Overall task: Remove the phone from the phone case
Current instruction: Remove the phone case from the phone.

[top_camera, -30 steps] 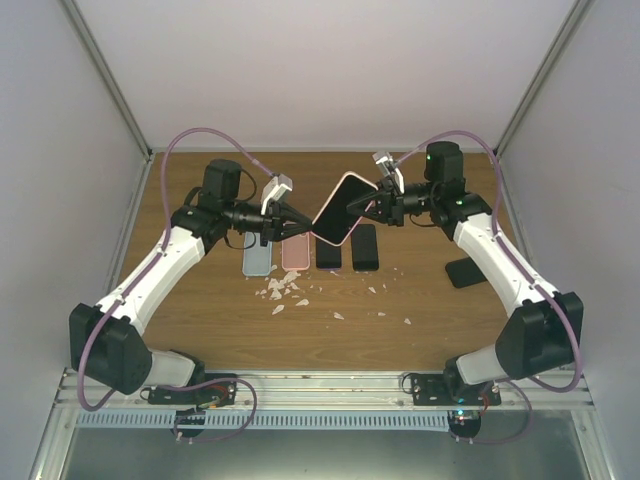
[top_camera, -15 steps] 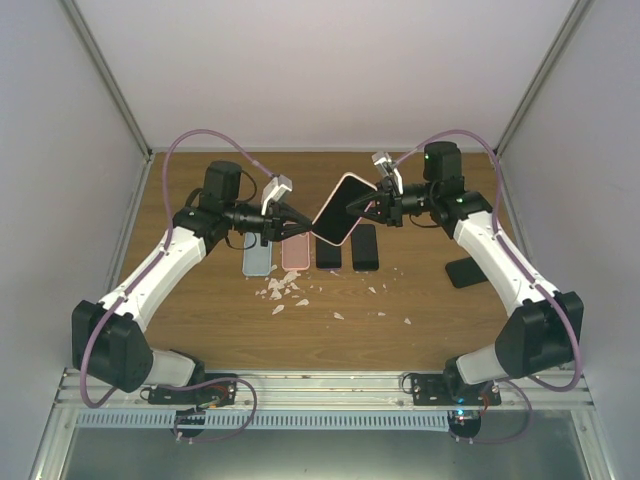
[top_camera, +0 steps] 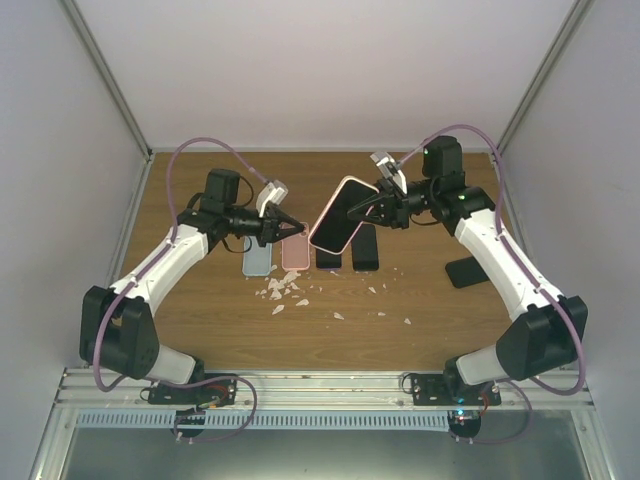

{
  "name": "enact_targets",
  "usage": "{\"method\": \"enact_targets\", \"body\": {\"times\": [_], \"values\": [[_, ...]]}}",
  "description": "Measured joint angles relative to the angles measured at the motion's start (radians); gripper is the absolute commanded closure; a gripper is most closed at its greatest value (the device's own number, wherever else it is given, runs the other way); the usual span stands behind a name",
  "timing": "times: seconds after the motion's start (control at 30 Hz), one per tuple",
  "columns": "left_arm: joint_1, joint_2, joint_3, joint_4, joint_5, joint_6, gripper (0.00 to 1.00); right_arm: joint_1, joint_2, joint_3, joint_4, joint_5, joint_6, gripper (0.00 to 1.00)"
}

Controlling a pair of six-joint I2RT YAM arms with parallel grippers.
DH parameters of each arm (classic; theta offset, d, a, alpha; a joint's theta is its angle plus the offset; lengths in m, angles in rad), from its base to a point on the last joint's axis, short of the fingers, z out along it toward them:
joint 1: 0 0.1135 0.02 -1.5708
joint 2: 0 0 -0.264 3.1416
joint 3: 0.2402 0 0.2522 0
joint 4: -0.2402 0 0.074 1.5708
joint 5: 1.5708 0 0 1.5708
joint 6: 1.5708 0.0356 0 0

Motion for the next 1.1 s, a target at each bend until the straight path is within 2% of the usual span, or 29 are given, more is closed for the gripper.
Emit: {"method": "enact_targets", "body": {"times": [0.1, 0.27, 0.6, 0.8, 1.1], "values": [[0.000, 0.003, -0.005, -0.007, -0.003, -0.001, 1.00, 0.002, -0.001, 0.008, -0.003, -0.029, -0.006, 1.00], [0.000, -0.021, -0.016, 0.019, 0.066, -0.023, 0.93, 0.002, -0.001, 0.008, -0.001, -0.044, -0.003, 1.00], [0.000, -0.165, -0.035, 0.052, 0.253, -0.049, 0.82, -0.001, -0.001, -0.019, 0.144, -0.053, 0.157, 1.00], [-0.014, -0.169, -0.034, 0.058, 0.316, -0.071, 0.67, -0.001, -0.001, -0.021, 0.188, -0.054, 0.198, 1.00], [-0.040, -0.169, -0.033, 0.082, 0.332, -0.121, 0.64, -0.001, -0.001, -0.032, 0.199, -0.054, 0.214, 1.00]]}}
